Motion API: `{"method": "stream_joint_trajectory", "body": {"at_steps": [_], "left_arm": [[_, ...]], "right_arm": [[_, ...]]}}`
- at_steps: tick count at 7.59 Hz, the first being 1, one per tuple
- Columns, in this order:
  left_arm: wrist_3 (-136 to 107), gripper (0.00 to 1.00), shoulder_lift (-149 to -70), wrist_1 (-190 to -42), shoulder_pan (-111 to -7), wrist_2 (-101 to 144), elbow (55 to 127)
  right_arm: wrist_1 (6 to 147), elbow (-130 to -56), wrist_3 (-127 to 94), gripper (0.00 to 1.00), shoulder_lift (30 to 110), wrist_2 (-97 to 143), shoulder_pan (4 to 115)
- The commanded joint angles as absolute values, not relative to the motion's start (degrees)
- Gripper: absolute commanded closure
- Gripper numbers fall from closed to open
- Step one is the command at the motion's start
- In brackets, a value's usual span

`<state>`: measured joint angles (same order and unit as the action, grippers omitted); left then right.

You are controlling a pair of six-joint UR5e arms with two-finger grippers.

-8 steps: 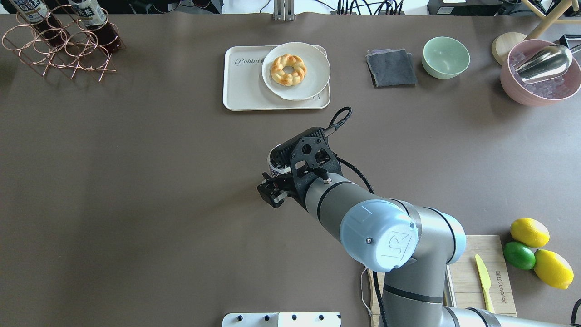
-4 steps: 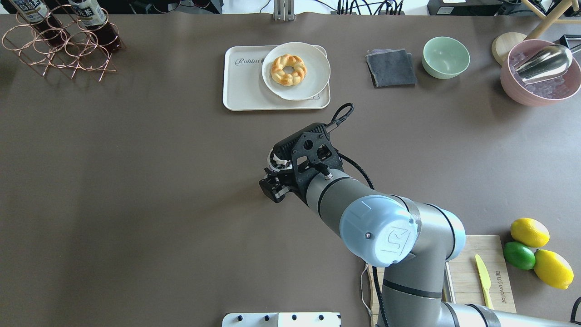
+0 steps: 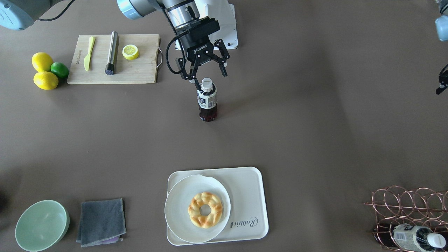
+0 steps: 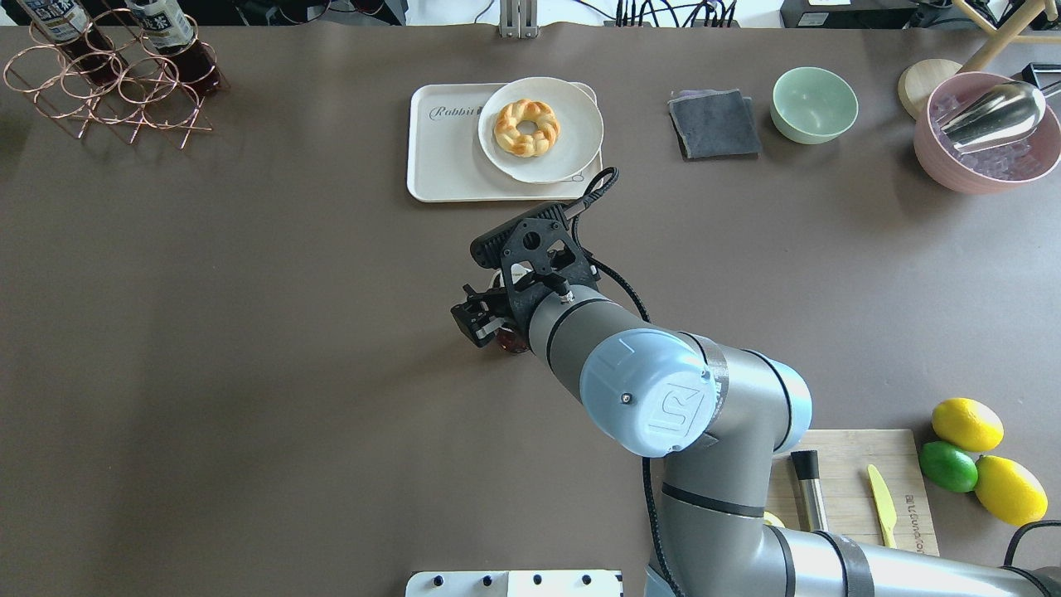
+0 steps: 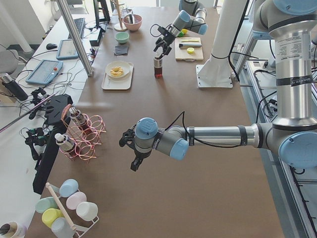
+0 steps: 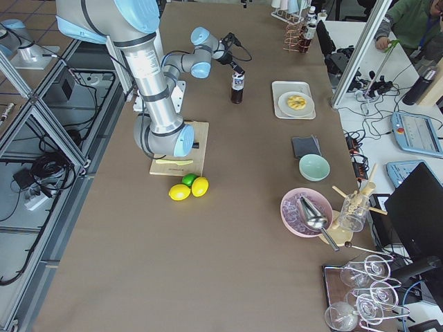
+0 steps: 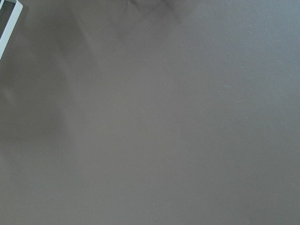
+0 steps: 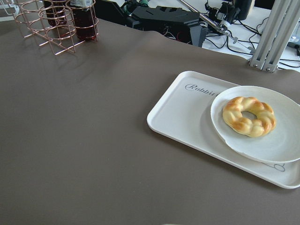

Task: Place tea on tray
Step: 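Lift and carry the bottle with right gripper toward the white tray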

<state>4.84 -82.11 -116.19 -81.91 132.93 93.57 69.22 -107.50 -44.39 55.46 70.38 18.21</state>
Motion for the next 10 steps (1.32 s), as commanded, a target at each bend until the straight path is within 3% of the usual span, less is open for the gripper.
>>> {"method": "stream_joint_trajectory", "body": {"at_steps": [1, 3, 8, 9, 10], "left_arm": [[4.8, 0.01, -82.2, -116.2, -81.9, 133.0, 93.7], [4.8, 0.01, -82.2, -116.2, -81.9, 133.0, 93.6], [4.8, 0.01, -82.2, -116.2, -81.9, 133.8, 93.5], [4.8, 0.01, -82.2, -116.2, -81.9, 133.8, 93.6], [4.8, 0.01, -82.2, -116.2, -81.9, 133.8, 93.6]], "right_arm": [[69.2, -107.7, -44.6, 0.13, 56.5, 70.4, 18.7], [69.2, -107.7, -44.9, 0.26, 56.0, 70.4, 18.7], [69.2, -107.6, -45.0, 0.26, 56.4, 70.4, 18.6], [69.2, -107.6, -45.0, 0.34, 56.3, 70.4, 18.5], [69.2, -107.7, -45.0, 0.56, 56.3, 70.4, 18.5]]}}
